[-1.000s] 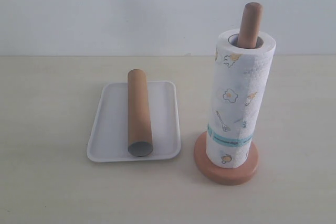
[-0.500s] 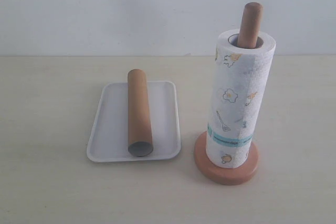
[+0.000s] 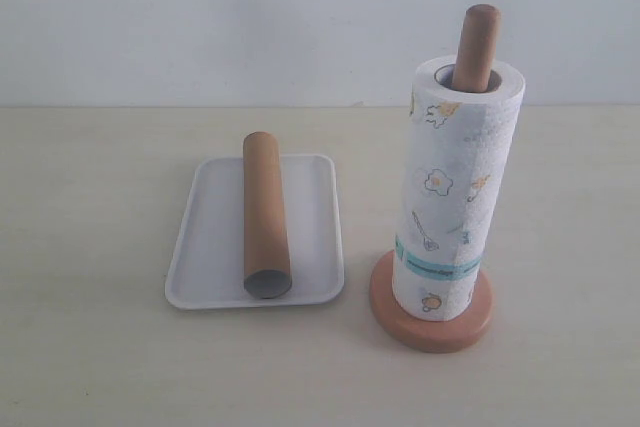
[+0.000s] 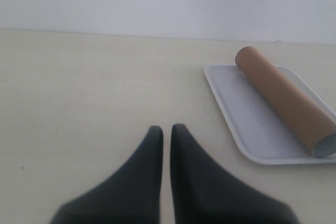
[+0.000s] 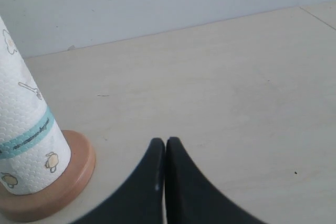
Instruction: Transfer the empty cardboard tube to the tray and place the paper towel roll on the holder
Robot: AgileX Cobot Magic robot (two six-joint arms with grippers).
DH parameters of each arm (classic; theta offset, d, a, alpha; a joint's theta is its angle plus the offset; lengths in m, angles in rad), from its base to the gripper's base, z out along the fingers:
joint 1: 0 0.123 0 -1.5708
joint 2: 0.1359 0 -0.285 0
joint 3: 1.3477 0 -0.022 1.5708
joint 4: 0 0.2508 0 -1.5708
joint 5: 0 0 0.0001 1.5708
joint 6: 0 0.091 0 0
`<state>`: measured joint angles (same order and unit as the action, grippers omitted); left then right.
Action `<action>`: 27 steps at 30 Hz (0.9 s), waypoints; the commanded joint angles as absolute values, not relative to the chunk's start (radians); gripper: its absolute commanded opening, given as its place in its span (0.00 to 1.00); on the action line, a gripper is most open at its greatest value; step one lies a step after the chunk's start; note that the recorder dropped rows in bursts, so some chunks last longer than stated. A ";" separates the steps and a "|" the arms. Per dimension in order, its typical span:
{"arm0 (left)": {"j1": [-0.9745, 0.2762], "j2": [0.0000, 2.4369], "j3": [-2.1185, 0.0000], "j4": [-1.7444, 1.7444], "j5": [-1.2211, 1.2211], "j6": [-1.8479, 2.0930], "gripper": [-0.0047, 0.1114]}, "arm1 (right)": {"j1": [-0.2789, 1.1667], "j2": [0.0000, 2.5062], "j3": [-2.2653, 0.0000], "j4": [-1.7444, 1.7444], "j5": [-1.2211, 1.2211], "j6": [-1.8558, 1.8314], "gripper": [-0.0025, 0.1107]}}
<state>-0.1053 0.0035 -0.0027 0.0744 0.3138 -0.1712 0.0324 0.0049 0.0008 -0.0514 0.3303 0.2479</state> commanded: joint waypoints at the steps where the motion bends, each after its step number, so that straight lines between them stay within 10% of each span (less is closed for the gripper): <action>1: -0.102 0.000 0.000 0.068 0.315 -0.166 0.08 | 0.029 0.000 0.000 -0.056 0.325 0.251 0.02; 27: -0.102 0.000 0.000 0.068 0.315 -0.166 0.08 | 0.029 0.000 0.000 -0.056 0.325 0.251 0.02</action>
<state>-0.1053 0.0035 -0.0027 0.0744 0.3138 -0.1712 0.0324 0.0049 0.0008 -0.0514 0.3303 0.2479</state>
